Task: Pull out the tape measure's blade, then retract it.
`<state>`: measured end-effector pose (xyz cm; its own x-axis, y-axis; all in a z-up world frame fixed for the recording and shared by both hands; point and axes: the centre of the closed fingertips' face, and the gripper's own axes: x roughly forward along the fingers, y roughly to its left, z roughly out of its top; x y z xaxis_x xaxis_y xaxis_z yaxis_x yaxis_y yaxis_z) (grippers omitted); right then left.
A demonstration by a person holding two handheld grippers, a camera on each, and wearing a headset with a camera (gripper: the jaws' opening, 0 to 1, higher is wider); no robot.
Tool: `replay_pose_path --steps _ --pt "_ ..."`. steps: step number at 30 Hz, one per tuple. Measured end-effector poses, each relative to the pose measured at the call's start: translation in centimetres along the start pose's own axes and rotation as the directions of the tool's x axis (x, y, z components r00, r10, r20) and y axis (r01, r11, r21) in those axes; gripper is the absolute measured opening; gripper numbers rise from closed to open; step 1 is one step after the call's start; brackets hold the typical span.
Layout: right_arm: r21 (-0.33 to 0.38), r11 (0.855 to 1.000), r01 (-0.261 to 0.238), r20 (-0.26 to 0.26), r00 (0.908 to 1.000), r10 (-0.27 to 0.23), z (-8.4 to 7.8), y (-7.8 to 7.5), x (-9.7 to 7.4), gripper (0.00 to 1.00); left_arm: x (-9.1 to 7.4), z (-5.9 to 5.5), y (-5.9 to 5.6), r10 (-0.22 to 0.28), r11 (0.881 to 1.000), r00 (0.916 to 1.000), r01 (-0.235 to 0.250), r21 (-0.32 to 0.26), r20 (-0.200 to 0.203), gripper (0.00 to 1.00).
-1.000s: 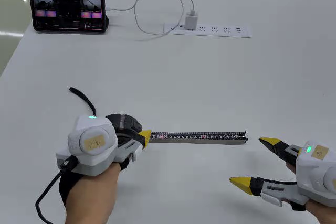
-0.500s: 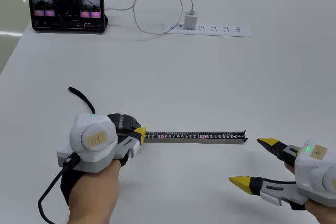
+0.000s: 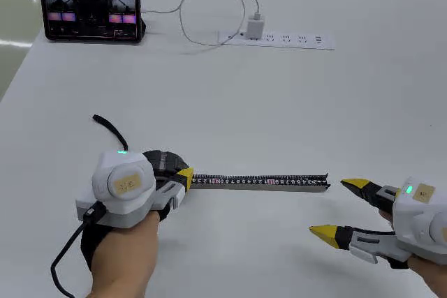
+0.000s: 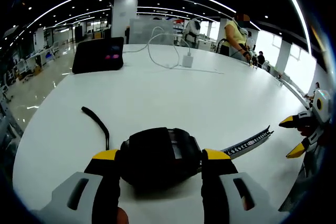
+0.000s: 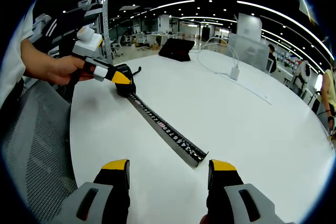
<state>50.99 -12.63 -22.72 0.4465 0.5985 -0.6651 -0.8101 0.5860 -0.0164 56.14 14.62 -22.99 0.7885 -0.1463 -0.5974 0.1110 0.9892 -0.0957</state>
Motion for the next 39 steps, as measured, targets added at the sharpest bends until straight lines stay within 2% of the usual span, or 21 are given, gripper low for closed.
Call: replay_pose_path --steps 7,11,17,20,25,28,37,39 --pt "-0.081 0.996 -0.041 -0.072 0.9968 0.036 -0.3 -1.2 0.1 0.54 0.0 0.0 0.0 0.0 1.0 1.0 0.0 0.0 -0.003 0.59" --pt "-0.112 0.99 -0.089 -0.118 0.9902 0.075 -0.6 -1.5 0.2 0.51 0.1 0.0 0.0 -0.001 1.0 1.0 0.001 -0.004 -0.007 0.59" --pt "-0.15 0.981 -0.126 -0.158 0.9821 0.102 -0.3 -2.3 0.4 0.49 0.1 -0.1 0.0 -0.003 1.0 1.0 0.003 -0.007 -0.008 0.59" --pt "-0.178 0.971 -0.157 -0.192 0.9738 0.122 -0.3 -2.8 0.7 0.46 0.1 -0.2 0.0 -0.003 1.0 0.9999 0.003 -0.007 -0.01 0.59" --pt "-0.221 0.959 -0.177 -0.234 0.9643 0.124 -0.3 -3.3 1.2 0.4 0.2 -0.2 0.0 -0.003 1.0 0.9999 0.003 -0.008 -0.012 0.59" --pt "-0.223 0.955 -0.196 -0.247 0.9591 0.139 -0.2 -3.4 1.6 0.37 0.2 -0.3 0.0 -0.003 1.0 0.9999 0.003 -0.007 -0.014 0.59" --pt "-0.271 0.924 -0.271 -0.311 0.9326 0.183 -0.4 -3.8 2.2 0.29 0.2 -0.3 0.0 -0.003 1.0 0.9999 0.003 -0.007 -0.016 0.59" --pt "-0.269 0.917 -0.293 -0.327 0.9236 0.199 -0.6 -3.8 2.3 0.26 0.3 -0.3 0.0 -0.003 1.0 0.9999 0.003 -0.007 -0.017 0.59"
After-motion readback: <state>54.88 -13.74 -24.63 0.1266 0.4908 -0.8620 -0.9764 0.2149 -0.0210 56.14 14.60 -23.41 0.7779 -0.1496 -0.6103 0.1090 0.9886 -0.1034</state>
